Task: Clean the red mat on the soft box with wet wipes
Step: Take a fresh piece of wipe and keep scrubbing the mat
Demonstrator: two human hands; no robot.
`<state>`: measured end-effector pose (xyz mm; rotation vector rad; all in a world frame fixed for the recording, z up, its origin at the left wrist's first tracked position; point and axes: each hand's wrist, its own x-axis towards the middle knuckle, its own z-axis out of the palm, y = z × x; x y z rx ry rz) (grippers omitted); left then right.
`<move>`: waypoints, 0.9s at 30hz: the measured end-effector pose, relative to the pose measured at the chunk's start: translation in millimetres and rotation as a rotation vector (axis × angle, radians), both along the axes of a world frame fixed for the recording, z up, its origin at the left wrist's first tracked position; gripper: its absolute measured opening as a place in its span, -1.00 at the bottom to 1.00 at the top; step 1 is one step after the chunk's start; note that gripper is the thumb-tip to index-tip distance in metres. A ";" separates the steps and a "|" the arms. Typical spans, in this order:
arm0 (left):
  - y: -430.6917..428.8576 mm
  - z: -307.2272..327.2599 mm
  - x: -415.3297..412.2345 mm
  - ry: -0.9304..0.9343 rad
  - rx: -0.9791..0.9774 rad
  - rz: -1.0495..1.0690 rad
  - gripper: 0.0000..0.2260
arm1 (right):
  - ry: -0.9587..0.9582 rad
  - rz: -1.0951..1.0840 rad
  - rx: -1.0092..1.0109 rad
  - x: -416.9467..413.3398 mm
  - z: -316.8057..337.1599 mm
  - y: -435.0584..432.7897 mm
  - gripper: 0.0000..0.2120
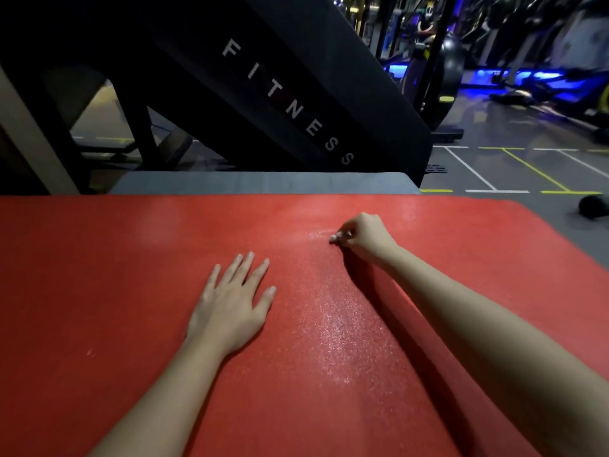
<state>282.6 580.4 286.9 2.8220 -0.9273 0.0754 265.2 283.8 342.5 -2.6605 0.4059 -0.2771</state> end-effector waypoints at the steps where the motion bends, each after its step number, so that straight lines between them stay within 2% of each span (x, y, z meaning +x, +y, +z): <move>1: -0.1 0.7 -0.4 0.003 0.005 -0.003 -0.29 | -0.014 -0.023 0.006 12.4 1.0 -1.5 -0.77; 4: 1.4 1.0 -1.0 0.009 0.004 0.004 -0.30 | -0.025 -0.074 0.047 37.1 1.7 -3.8 -0.83; 7: 1.6 1.6 -0.7 0.006 -0.001 -0.002 -0.30 | -0.040 -0.120 0.087 39.7 -1.7 -6.5 -0.77; 12: 0.0 -0.5 0.5 -0.014 0.001 0.001 -0.31 | 0.082 0.010 -0.015 20.2 -0.8 -19.4 -0.72; 16: 0.0 -0.7 -0.5 -0.017 0.019 0.002 -0.33 | -0.012 -0.025 -0.006 51.1 -3.6 -26.0 -0.78; 19: 1.0 1.3 0.0 0.001 -0.008 -0.009 -0.34 | -0.138 -0.121 0.111 88.5 -9.2 -32.9 -0.90; 23: 0.5 2.2 0.7 -0.004 0.005 -0.006 -0.33 | -0.182 -0.277 0.251 120.9 -12.6 -41.4 -0.94; 27: 1.5 2.6 1.1 0.002 0.001 -0.002 -0.33 | -0.178 -0.311 0.326 128.1 -10.1 -43.6 -0.80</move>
